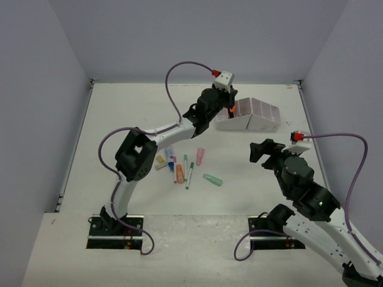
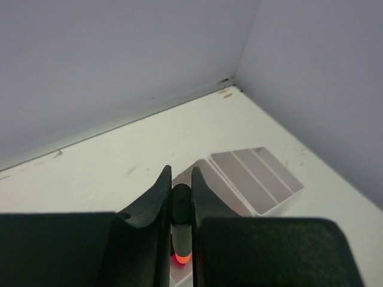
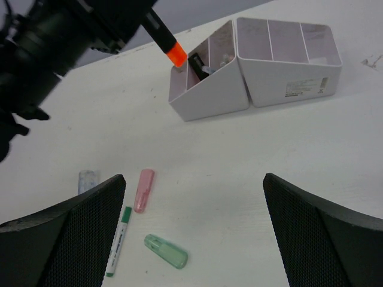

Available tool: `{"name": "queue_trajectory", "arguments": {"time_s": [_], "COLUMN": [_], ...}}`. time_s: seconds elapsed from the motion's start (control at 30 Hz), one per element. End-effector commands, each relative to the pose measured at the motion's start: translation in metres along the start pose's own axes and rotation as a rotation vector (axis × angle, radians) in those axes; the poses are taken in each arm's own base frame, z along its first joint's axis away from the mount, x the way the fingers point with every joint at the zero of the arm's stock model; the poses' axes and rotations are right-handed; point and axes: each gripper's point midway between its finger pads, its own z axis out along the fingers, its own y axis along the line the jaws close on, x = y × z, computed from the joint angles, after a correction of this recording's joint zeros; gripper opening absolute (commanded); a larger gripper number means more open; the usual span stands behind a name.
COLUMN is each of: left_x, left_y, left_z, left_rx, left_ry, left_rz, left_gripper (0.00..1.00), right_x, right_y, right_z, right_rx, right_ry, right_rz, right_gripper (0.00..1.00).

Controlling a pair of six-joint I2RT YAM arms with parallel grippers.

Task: Sort the stationery into containers
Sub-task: Place the pen in the storage box.

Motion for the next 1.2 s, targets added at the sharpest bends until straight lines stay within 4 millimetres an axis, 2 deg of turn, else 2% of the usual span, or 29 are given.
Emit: {"name": "queue_trajectory", "arguments": {"time_s": [0.0, 0.17, 0.27, 0.3, 0.33, 0.4, 0.5, 0.53, 0.6, 0.63, 0.67, 0.7, 0.77, 0.8, 0.83, 0.87, 0.97, 1.03, 1.07, 1.17], "left_x": [-0.009, 0.012, 0.025, 0.028, 0.031, 0.036, 0.023, 0.005, 0.001, -0.016, -0.048, -0.07, -0.085, -0.105, -0.122, -0.128, -0.121, -0.115, -0.106, -0.085], "left_y": [0.02, 0.024, 0.023, 0.023, 0.021, 0.023, 0.024, 0.021, 0.024, 0.024, 0.025, 0.027, 0.035, 0.036, 0.042, 0.045, 0.055, 0.059, 0.062, 0.069], "left_z": [0.028, 0.046, 0.049, 0.048, 0.046, 0.038, 0.023, 0.017, 0.011, 0.001, -0.011, -0.022, -0.042, -0.051, -0.075, -0.094, -0.149, -0.177, -0.198, -0.24], "left_rx": [-0.094, -0.088, -0.076, -0.071, -0.062, -0.062, -0.078, -0.077, -0.09, -0.107, -0.137, -0.171, -0.24, -0.258, -0.309, -0.334, -0.387, -0.392, -0.389, -0.384], "left_ry": [-0.105, -0.079, -0.057, -0.055, -0.054, -0.047, -0.074, -0.099, -0.099, -0.111, -0.149, -0.161, -0.1, -0.131, -0.098, -0.073, 0.027, 0.04, 0.048, 0.066], "left_rz": [0.127, 0.13, 0.105, 0.097, 0.085, 0.072, 0.04, 0.024, 0.017, 0.003, -0.021, -0.042, -0.057, -0.082, -0.101, -0.114, -0.123, -0.132, -0.14, -0.157], "left_gripper": [0.0, 0.0, 0.0, 0.12, 0.31, 0.48, 0.59, 0.59, 0.59, 0.59, 0.59, 0.61, 0.74, 0.75, 0.89, 0.97, 1.0, 1.0, 1.0, 1.0], "right_x": [-0.013, -0.008, -0.007, -0.006, -0.005, -0.002, 0.001, 0.003, 0.006, 0.01, 0.014, 0.023, 0.054, 0.057, 0.087, 0.109, 0.157, 0.173, 0.186, 0.199], "right_y": [-0.006, -0.004, 0.001, 0.002, 0.004, 0.006, 0.009, 0.011, 0.012, 0.019, 0.026, 0.036, 0.062, 0.064, 0.078, 0.08, 0.075, 0.074, 0.077, 0.08], "right_z": [-0.008, -0.008, -0.007, -0.006, -0.005, -0.004, -0.002, -0.001, 0.001, 0.003, 0.005, 0.007, 0.012, 0.012, 0.014, 0.017, 0.025, 0.027, 0.026, 0.036], "right_rx": [0.029, 0.012, 0.0, -0.005, -0.01, -0.021, -0.032, -0.043, -0.049, -0.079, -0.118, -0.172, -0.313, -0.322, -0.394, -0.395, -0.351, -0.332, -0.351, -0.33], "right_ry": [-0.026, -0.001, 0.014, 0.019, 0.026, 0.036, 0.047, 0.053, 0.059, 0.073, 0.091, 0.127, 0.255, 0.271, 0.416, 0.529, 0.739, 0.799, 0.837, 0.865], "right_rz": [0.027, 0.014, 0.002, -0.003, -0.009, -0.017, -0.027, -0.03, -0.041, -0.061, -0.085, -0.123, -0.216, -0.223, -0.28, -0.314, -0.44, -0.495, -0.533, -0.571], "right_gripper": [0.99, 0.99, 0.99, 0.99, 0.99, 0.99, 0.99, 0.99, 0.99, 0.99, 0.99, 0.99, 0.97, 0.96, 0.94, 0.91, 0.83, 0.81, 0.81, 0.8]}}
